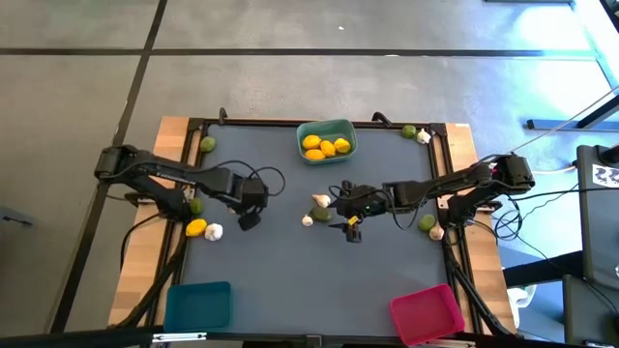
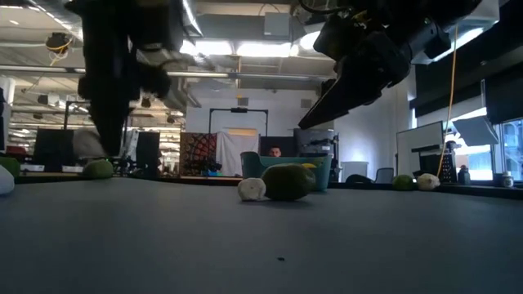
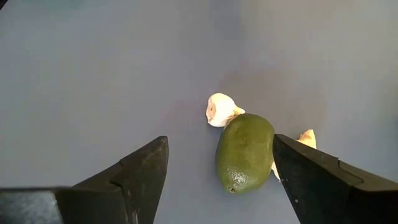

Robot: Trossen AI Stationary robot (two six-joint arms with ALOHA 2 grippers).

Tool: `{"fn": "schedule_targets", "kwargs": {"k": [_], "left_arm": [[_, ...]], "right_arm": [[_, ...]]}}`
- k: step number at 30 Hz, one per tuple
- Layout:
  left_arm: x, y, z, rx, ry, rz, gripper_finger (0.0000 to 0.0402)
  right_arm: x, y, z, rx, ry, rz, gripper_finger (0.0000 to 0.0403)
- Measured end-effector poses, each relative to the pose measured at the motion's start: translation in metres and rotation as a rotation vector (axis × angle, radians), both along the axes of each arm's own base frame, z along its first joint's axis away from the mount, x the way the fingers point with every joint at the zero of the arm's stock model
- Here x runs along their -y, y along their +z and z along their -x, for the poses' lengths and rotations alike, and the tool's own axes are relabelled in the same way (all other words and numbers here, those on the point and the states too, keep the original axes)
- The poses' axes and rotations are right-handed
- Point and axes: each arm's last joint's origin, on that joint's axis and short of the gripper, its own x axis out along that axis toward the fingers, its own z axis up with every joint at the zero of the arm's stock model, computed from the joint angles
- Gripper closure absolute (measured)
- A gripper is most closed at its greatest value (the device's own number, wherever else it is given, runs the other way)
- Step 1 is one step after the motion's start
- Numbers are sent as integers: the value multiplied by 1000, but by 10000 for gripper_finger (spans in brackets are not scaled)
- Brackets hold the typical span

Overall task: Sort produce into baskets
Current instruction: Put the white garlic into the blue bin

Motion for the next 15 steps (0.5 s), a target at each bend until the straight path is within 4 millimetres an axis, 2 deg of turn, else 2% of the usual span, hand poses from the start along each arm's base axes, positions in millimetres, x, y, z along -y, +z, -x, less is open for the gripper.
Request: {"fn": "schedule_targets", "kwargs": {"k": [8, 15], "left_arm": [[40, 31, -13, 113, -92, 24, 365], [81, 50, -12, 192, -132, 118, 360]], "right_arm": [[0, 1, -1, 14, -3, -6, 116], [0, 1, -1, 16, -10, -15, 116]]}}
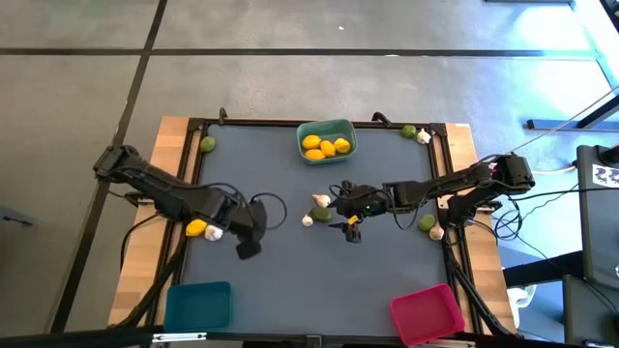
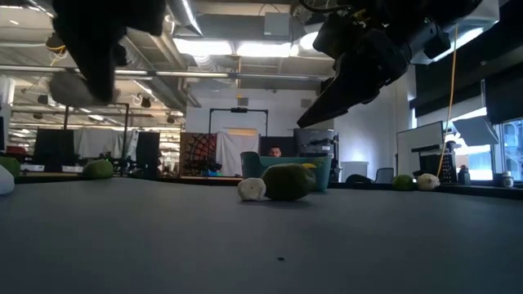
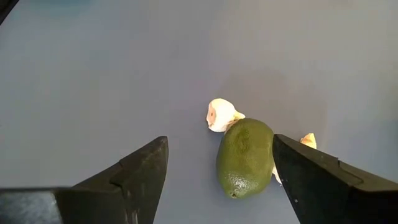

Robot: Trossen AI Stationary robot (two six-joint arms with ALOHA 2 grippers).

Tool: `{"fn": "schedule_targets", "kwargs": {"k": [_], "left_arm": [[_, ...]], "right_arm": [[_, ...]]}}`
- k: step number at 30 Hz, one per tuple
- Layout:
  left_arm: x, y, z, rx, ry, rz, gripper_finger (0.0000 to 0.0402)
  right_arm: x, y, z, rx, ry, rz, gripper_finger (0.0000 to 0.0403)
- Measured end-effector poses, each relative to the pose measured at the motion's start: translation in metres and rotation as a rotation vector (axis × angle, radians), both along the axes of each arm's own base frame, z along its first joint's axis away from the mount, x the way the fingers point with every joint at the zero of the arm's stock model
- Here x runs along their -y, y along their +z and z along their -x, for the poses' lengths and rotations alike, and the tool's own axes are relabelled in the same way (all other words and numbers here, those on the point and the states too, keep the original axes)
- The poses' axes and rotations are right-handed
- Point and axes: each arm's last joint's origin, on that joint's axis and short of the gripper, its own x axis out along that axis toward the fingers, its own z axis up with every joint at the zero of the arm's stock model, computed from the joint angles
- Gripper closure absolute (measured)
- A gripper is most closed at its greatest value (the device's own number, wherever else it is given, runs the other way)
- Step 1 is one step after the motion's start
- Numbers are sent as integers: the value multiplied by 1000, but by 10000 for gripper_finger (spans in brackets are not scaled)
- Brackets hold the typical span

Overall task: Sort produce into baskets
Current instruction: Put the white garlic into the blue bin

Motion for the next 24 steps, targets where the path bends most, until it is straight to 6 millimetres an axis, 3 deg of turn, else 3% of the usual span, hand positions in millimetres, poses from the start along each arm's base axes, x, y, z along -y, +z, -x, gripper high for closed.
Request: {"fn": "schedule_targets", "kwargs": {"k": [15, 24], "left_arm": [[71, 7, 23, -8, 50, 350, 359], [104, 7, 49, -60, 151, 439, 359]], "right_arm": [[0, 0, 0, -1, -21, -28, 116], [0, 0, 0, -1, -22, -29, 116]]}}
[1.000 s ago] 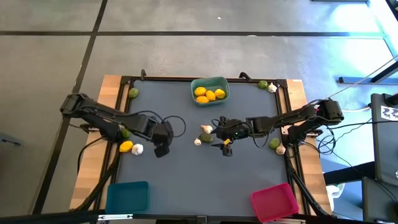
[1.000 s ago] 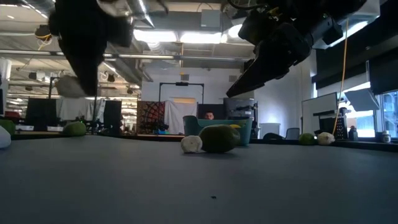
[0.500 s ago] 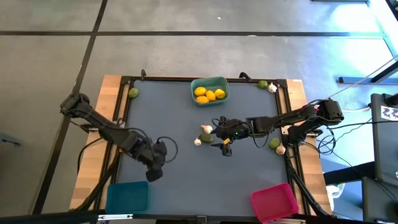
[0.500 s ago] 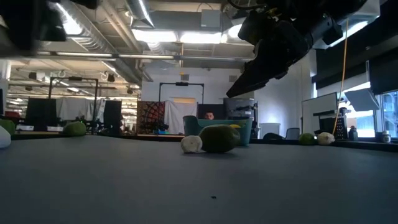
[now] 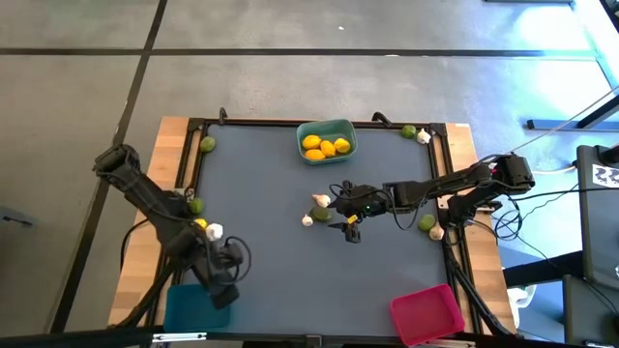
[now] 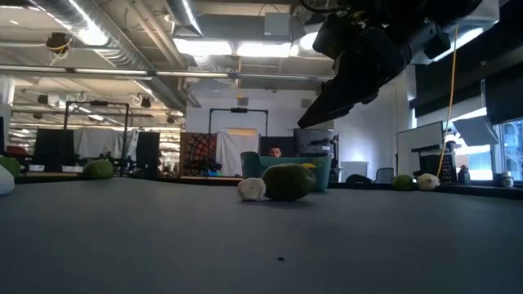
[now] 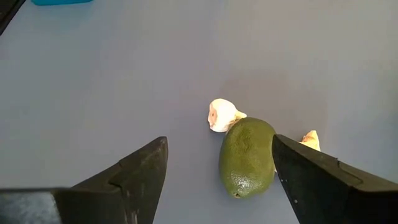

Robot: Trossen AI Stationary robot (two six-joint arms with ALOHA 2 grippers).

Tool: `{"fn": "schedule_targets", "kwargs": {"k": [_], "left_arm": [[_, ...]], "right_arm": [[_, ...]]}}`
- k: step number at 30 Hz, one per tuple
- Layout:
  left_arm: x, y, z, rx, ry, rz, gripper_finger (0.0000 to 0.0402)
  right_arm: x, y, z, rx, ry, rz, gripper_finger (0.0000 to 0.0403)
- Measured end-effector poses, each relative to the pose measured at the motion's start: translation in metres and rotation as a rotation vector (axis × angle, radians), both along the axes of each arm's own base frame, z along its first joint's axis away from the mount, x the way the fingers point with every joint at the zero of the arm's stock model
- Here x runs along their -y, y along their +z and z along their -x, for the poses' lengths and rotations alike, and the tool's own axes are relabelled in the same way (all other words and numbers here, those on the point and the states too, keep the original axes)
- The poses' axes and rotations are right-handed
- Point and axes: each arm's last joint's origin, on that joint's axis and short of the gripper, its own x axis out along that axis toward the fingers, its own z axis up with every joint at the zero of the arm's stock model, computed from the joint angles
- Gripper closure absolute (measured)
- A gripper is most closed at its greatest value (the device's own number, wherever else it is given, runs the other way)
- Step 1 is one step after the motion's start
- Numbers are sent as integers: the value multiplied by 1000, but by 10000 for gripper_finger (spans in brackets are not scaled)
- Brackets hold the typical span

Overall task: Sort produce into baskets
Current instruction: Put the white garlic into the blue bin

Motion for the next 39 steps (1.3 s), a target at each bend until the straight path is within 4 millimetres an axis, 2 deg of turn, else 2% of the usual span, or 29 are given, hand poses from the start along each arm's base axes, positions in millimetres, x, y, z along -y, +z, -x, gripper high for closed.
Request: {"fn": "schedule_targets", "kwargs": {"k": [6, 15, 39], "left_arm": [[16, -2, 13, -9, -17, 27, 359], [39, -23, 20, -67, -35, -14, 359], [55, -81, 10, -181, -85, -207, 359]], "right_arm": [[0, 0, 0, 1, 0, 0, 116], [0, 0, 0, 0, -8, -10, 116], [0, 0, 0, -1, -11, -14, 116]]}}
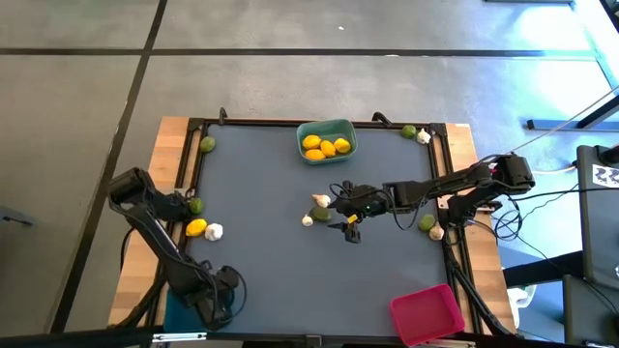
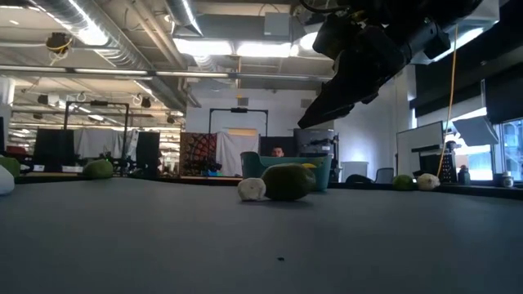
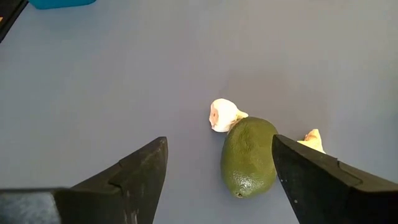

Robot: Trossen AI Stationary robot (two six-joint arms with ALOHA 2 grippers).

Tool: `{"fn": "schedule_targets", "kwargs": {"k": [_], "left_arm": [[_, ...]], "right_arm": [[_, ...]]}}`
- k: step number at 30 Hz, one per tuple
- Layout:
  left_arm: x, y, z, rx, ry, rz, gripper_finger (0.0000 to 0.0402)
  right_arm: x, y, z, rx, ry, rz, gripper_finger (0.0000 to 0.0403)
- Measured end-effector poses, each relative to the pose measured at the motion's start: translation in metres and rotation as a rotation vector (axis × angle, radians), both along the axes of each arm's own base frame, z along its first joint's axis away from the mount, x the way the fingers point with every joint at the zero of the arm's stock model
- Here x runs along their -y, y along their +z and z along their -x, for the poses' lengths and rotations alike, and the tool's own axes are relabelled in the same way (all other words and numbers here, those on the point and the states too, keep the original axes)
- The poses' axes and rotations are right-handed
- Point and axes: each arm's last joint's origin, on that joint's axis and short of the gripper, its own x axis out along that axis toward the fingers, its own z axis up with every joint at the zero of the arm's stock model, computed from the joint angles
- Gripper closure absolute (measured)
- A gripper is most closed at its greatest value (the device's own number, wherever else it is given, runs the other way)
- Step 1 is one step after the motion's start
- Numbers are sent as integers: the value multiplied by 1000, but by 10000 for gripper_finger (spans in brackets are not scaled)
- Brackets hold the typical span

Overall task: Sort produce into baskets
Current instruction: Put the white garlic into the blue bin

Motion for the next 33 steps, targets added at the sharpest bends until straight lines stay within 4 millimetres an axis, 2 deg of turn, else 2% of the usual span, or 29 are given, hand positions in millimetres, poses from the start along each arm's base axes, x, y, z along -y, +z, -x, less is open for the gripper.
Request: {"fn": "schedule_targets", "kwargs": {"k": [10, 21, 25, 33], "left_arm": [[-1, -7, -3, -15, 29, -23, 356], [-2, -7, -5, -11, -1, -18, 242], [-3, -7, -6, -38, 1, 4, 228], [-7, -2, -9, -52, -43, 36, 226]], "right_arm": [[0, 0, 0, -3, 0, 0, 116], [0, 0, 0, -3, 1, 0, 116], [0, 0, 0, -3, 1, 0, 116], [0, 0, 0, -3, 1, 0, 116]]}}
